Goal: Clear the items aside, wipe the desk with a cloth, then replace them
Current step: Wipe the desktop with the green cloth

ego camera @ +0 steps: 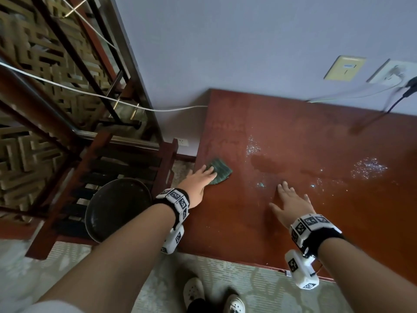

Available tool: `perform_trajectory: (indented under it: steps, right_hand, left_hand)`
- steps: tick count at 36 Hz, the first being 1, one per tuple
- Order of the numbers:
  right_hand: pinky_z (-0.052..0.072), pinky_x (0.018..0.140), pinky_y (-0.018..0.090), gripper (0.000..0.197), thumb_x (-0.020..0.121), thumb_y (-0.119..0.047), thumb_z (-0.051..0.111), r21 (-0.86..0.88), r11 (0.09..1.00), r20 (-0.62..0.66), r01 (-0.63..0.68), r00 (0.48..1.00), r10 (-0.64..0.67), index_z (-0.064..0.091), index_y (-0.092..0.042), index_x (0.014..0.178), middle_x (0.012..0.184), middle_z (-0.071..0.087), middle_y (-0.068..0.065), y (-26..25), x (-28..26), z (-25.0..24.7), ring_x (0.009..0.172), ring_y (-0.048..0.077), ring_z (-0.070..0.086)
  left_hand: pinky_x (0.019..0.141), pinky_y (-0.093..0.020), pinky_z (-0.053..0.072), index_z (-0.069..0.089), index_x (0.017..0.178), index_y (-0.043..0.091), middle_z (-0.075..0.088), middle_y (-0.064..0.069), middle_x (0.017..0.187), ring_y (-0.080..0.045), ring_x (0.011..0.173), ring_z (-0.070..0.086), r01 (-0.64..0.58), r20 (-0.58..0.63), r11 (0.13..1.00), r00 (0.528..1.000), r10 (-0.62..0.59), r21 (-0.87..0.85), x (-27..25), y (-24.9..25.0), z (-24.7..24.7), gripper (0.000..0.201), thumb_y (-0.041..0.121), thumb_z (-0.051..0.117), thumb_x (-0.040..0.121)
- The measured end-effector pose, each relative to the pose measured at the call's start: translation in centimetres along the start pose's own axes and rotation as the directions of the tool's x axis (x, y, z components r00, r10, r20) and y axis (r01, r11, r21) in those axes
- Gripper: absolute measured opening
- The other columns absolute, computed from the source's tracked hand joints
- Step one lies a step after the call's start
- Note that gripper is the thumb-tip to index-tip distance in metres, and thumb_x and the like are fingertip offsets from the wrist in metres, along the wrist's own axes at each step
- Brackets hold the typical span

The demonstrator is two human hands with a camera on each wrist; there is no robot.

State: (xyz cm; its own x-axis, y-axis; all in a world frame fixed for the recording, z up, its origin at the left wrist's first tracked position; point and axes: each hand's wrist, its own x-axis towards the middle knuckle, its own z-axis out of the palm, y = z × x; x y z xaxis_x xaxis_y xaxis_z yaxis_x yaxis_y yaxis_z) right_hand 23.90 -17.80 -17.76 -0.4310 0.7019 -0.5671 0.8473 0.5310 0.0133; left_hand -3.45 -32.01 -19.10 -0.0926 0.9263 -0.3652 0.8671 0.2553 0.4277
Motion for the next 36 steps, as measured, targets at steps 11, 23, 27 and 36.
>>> perform_trajectory:
  steps: [11, 23, 27, 36]
  right_hand:
    - [0.003, 0.119, 0.044, 0.074, 0.096, -0.056, 0.028, 0.023, 1.0, 0.006, 0.0, 1.0, 0.0, -0.004, -0.021, 0.153, 0.159, -0.01, -0.004, 0.0, -0.1, -0.2, 0.147, 0.014, 0.001]
    - [0.005, 0.12, 0.044, 0.075, 0.096, -0.057, 0.029, 0.024, 0.999, 0.009, -0.023, 1.0, 0.023, -0.003, -0.018, 0.153, 0.16, -0.01, -0.002, -0.7, -0.3, -0.3, 0.148, 0.016, 0.002]
    - [0.005, 0.12, 0.044, 0.076, 0.096, -0.056, 0.03, 0.03, 0.999, 0.003, -0.022, 1.0, 0.022, -0.003, -0.017, 0.153, 0.16, -0.01, -0.002, -0.8, -0.3, -0.4, 0.148, 0.017, 0.002]
    - [0.004, 0.12, 0.043, 0.075, 0.097, -0.055, 0.03, 0.052, 0.999, 0.009, -0.011, 1.0, 0.01, -0.002, -0.019, 0.153, 0.16, -0.01, -0.003, -0.3, -0.4, -0.5, 0.148, 0.016, 0.002]
  left_hand:
    - [0.124, -0.047, 0.002, 0.01, 0.159, 0.019, 0.0, 0.003, 0.167, -0.015, 0.152, -0.009, -0.028, 0.039, 1.0, 0.999, 0.028, -0.004, -7.1, 0.7, 3.9, 0.067, -0.003, 0.033, 0.1]
    - [0.121, -0.044, -0.005, -0.005, 0.159, 0.02, -0.017, 0.001, 0.165, -0.02, 0.151, -0.018, 0.276, 0.032, 0.959, 0.961, -0.275, -0.064, -9.5, 6.7, 6.8, 0.077, 0.012, 0.047, 0.102]
    - [0.12, -0.046, -0.008, -0.009, 0.158, 0.018, -0.022, -0.002, 0.164, -0.023, 0.15, -0.021, 0.328, 0.086, 0.936, 0.944, -0.319, -0.13, -9.0, 10.1, 7.5, 0.081, 0.013, 0.048, 0.102]
    - [0.118, -0.064, -0.004, -0.002, 0.159, 0.023, -0.018, 0.006, 0.165, -0.021, 0.15, -0.021, 0.056, 0.141, 0.988, 0.987, -0.076, 0.143, -7.4, 6.4, 3.2, 0.076, 0.005, 0.04, 0.099]
